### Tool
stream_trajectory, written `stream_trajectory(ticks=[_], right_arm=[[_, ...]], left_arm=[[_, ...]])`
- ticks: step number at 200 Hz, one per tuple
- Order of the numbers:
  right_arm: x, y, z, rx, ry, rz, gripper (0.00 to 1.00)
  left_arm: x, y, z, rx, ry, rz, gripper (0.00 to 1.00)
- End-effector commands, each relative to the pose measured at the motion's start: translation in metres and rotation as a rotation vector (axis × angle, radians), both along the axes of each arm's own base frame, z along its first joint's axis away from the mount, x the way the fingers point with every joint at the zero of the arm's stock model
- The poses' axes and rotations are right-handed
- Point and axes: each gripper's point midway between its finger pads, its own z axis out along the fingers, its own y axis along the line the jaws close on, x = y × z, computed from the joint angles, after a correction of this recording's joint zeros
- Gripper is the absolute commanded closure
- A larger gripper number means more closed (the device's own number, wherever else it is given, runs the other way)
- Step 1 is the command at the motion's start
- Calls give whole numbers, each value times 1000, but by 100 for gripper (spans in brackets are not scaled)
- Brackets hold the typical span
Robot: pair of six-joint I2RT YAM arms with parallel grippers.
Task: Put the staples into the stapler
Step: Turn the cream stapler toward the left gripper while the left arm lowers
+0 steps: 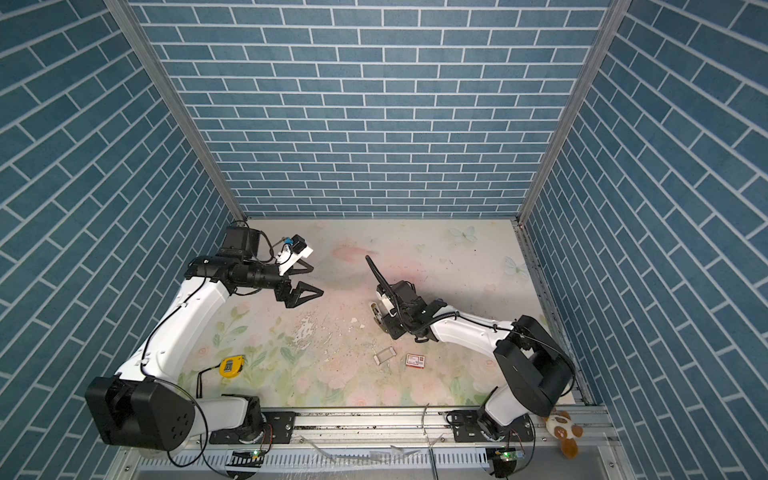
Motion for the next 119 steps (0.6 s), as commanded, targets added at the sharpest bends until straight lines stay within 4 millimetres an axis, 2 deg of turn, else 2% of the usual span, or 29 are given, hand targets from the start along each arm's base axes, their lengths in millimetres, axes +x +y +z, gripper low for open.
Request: stream_trajectory(ticks=[1,21,34,54,85,119], right_arm=[[-11,-6,12,59,46,-65,58],[-18,-11,12,108,115,-156,69],[-21,-8,10,186,159,-219,76],[-28,0,4,287,233,-265,83],[-30,9,-10,324,306,-301,85],[-24,15,-22,331,341,-323,85]], left_arm=[[10,0,-2,24,-31,7,0],[17,-2,-16,43,-31,25,0],[20,-6,-24,51,-25,26,1],[22,-18,-37,75,-18,-4,2],[26,-34,-46,75,-15,-40,3],[30,-42,-49,65,-9,-56,5]])
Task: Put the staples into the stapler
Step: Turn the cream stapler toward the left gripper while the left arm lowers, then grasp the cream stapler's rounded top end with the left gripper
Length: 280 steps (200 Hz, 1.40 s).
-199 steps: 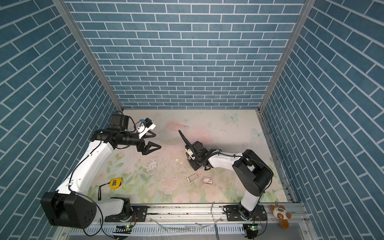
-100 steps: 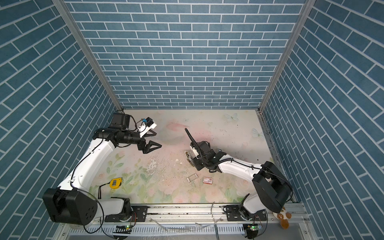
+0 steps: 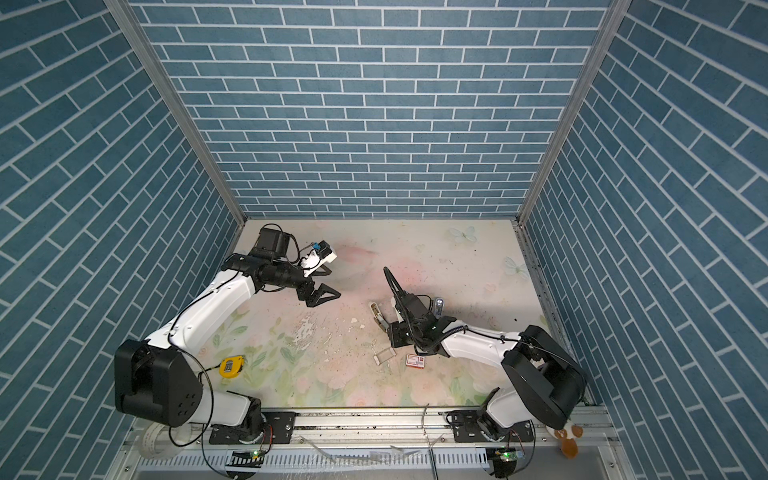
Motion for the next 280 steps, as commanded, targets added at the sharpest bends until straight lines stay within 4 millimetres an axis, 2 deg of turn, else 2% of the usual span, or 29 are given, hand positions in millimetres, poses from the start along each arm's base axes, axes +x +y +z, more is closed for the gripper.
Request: stream_trajectory(ticks=[1,48,120,182,214,252,280], right_arm=[[5,12,0,64,45,-41,85],[10,17,-18,74,98,-54,85],[28,-8,-31,14,126,-134,85],[42,-16,-40,-8,149,-127,84],[47,-20,-45,-27,158,-126,84],[44,-23,-29,7,148,-106,81],[53,-31,-13,41,133,-125,80]], left_arm=[[5,-5,2,-13,-16,-4,5],[5,-7,-1,-22,-9,-17,8],[9,-11,-1,-18,-15,-31,9],[-2,-24,-24,71,-16,-109,15],[-5,-23,-31,101,-17,-128,18],[-17,-21,-48,137,23,-156,21],[-26,-25,-68,174,31,-187,22]])
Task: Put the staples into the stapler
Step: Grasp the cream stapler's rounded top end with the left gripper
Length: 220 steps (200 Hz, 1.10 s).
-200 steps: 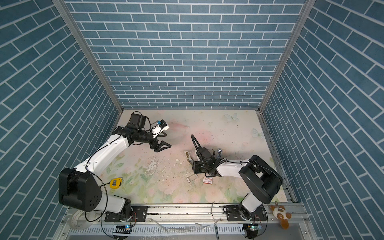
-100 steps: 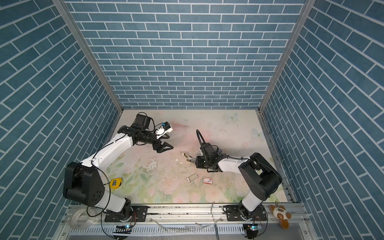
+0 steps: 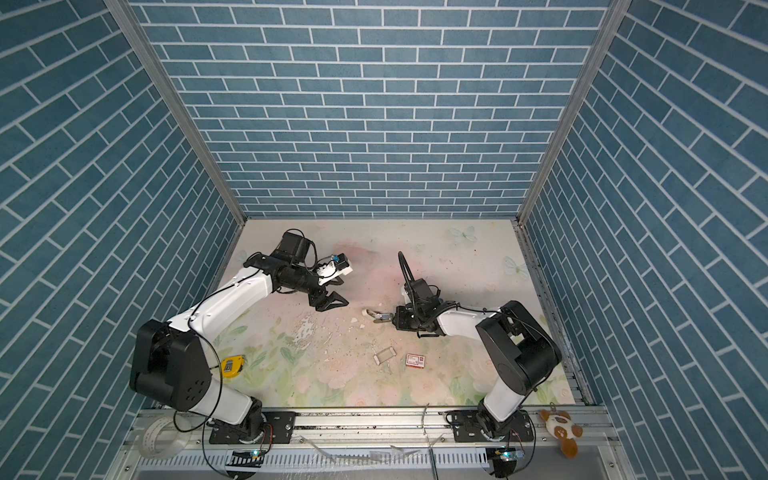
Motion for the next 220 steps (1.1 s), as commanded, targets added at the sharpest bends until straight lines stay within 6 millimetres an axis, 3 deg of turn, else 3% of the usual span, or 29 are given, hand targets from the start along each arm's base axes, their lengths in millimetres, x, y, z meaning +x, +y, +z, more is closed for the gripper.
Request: stream_trajectory(ticks=[1,21,70,147,170,220], right_arm=[[0,-10,10,6,-3,12,80],[8,-4,17,56,-10,13,80],[16,4,15,76,4,35,80],[19,5,6,69,24,38,80],[21,7,6,73,29,43,80],[22,8,5,71,42,47,80]], left_arm=[[-14,-1,-26,54,44,-40,22],[-15,-8,-34,76,57,-56,26],[-13,-22,-57,122,77,-91,30],[-18,-36,-76,157,79,-143,38],[-17,-39,-83,178,80,-154,45],[-12,-43,-83,198,44,-149,48]])
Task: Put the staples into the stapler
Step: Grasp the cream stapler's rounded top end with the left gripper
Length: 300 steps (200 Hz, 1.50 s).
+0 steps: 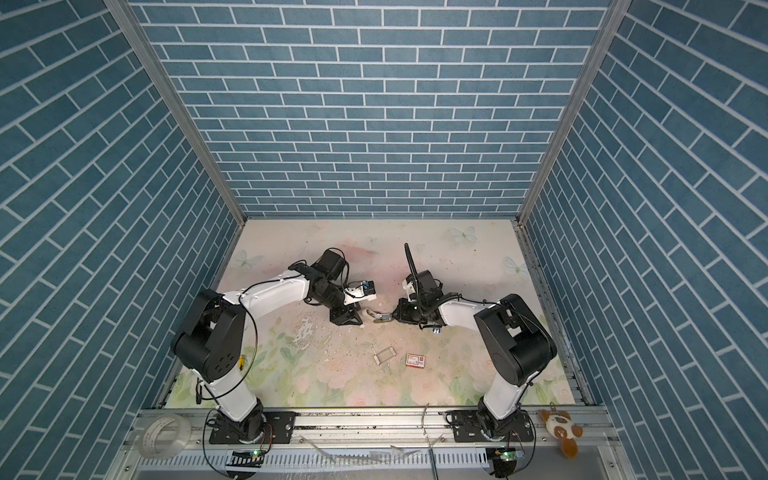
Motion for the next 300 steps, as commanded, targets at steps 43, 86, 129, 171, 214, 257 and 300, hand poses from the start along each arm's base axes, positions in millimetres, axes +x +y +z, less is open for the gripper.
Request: stream_trajectory(ticks=[43,86,129,171,214,257,300], right_arm=[[4,4,-6,-7,17,36,80],[2,3,-10,-20,28,39,81],[1,2,-13,-27,36,40,81],[0,0,-17,-38,49,44,81],[-3,-2,-22,-51,59,43,82],[-5,-4,-25,-56,63,43,82],[-4,-4,-26,-63,64,46,83]], left_arm=[[8,-7,4,25,-45,-23,54],[9,-12,-3,56,-56,-39,60],[11,-14,-5,74,-66,-44,65],[11,-19,-1,65,-74,-50,70],[10,-24,-3,73,-71,-60,76],[9,-28,0,72,-78,-69,77],[8,-32,-5,101,-82,-92,80]])
